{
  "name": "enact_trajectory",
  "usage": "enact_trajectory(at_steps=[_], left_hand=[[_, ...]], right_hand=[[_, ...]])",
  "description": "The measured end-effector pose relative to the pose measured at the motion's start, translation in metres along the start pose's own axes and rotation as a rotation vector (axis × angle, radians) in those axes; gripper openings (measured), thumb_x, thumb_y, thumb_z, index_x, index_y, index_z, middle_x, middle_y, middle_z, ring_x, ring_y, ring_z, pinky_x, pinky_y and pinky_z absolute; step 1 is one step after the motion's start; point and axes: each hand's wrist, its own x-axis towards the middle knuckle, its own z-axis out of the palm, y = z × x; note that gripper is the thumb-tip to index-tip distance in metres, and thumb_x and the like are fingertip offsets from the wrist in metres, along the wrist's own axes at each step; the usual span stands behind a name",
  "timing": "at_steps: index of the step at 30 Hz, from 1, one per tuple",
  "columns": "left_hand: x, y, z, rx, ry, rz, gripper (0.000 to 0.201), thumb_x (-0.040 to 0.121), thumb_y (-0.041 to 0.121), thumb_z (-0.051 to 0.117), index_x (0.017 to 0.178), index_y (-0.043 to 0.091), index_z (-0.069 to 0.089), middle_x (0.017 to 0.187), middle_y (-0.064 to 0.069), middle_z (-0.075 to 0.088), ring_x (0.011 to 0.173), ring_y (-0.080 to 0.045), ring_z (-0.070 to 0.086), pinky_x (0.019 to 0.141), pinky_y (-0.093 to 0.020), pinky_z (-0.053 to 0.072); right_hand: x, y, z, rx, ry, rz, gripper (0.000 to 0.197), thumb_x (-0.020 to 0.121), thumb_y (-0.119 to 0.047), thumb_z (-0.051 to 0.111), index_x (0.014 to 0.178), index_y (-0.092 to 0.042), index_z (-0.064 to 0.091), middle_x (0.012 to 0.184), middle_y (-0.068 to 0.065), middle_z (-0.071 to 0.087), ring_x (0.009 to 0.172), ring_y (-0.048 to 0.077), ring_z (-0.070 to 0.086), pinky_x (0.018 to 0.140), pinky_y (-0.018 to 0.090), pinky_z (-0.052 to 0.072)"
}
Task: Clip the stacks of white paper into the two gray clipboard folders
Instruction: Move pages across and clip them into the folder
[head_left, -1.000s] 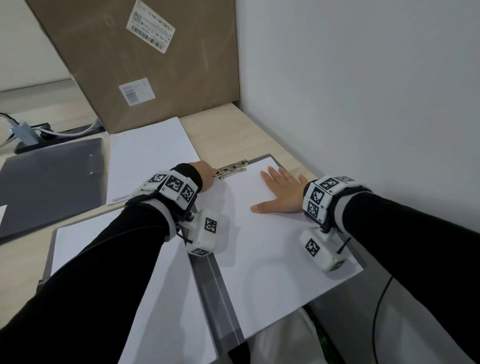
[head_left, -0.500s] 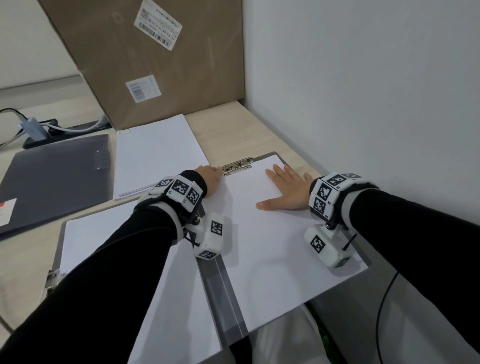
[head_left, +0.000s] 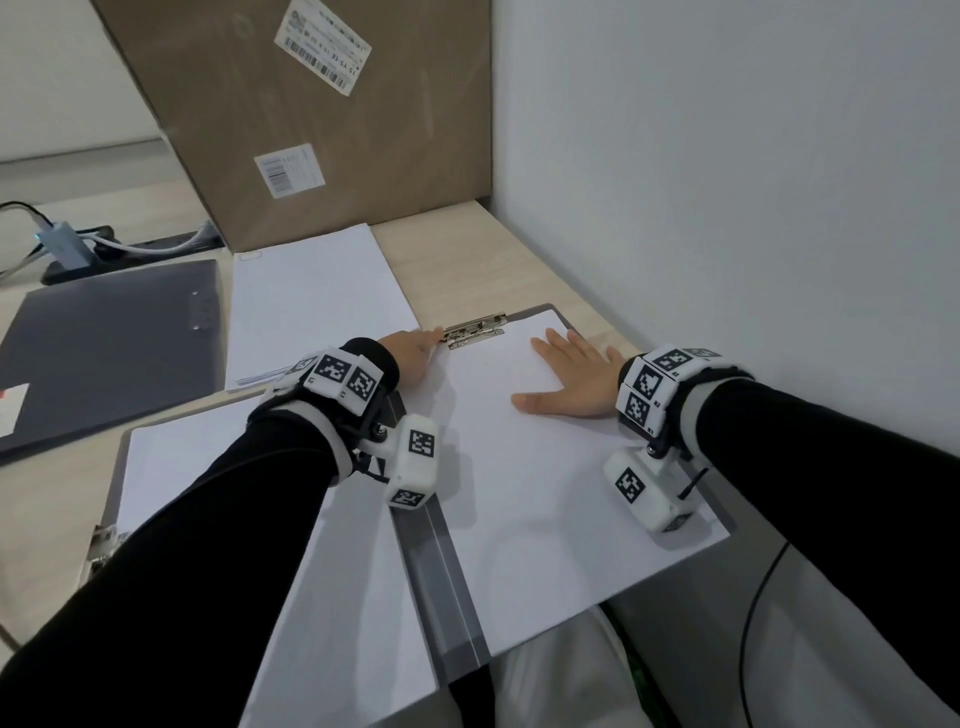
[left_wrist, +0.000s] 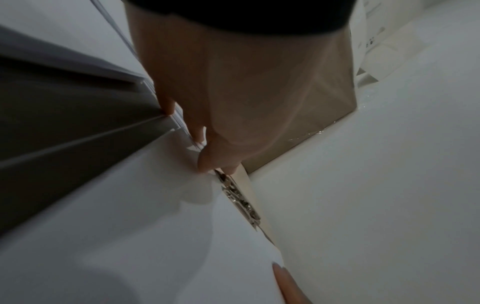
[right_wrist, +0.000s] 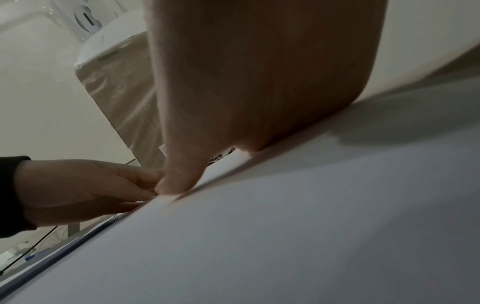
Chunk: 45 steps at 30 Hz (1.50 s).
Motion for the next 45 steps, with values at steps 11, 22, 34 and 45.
enact_trajectory(at_steps=[11,22,34,45], left_hand=[[-0.031,-0.032,-0.005,-0.418,0.298,-0.018,0.053,0.093,-0.002,0.032,0.142,0.017,0.042,0.150,-0.007,0.037,0.128,-0.030,0.046,0.088,-0.028,0.040],[-0.114,-0.125,0.028,-0.450,0.478,-0.274,0.045,0.089,0.006,0.047,0.133,0.010,0.051,0.142,-0.013,0.047,0.128,-0.031,0.047,0.106,-0.033,0.037],[-0.165,-0.170,0.064,-0.455,0.459,-0.710,0.069,0.082,0.021,0.062,0.138,-0.001,0.028,0.138,-0.026,0.041,0.125,-0.044,0.044,0.102,-0.046,0.041],[-0.179,-0.185,0.043,-0.852,0.655,-0.585,0.068,0.080,0.014,0.064,0.142,0.006,0.038,0.141,-0.020,0.047,0.125,-0.036,0.050,0.105,-0.042,0.042]], right_hand=[[-0.022,0.006,-0.023,0.269,0.254,0.032,0.056,0.095,-0.032,0.046,0.146,-0.016,0.032,0.154,0.004,0.033,0.141,0.022,0.031,0.112,0.030,0.025],[-0.101,0.022,0.010,0.366,0.357,0.289,0.041,0.084,-0.021,0.059,0.118,0.002,0.057,0.121,0.017,0.062,0.102,0.030,0.059,0.082,0.030,0.045],[-0.120,0.032,0.030,0.592,0.240,0.400,0.072,0.080,-0.029,0.069,0.140,0.000,0.039,0.143,0.016,0.046,0.127,0.033,0.049,0.105,0.039,0.041],[-0.133,0.043,0.026,0.886,0.530,0.234,0.011,0.082,-0.011,0.068,0.087,-0.011,0.057,0.106,0.016,0.066,0.093,0.033,0.063,0.091,0.044,0.051]])
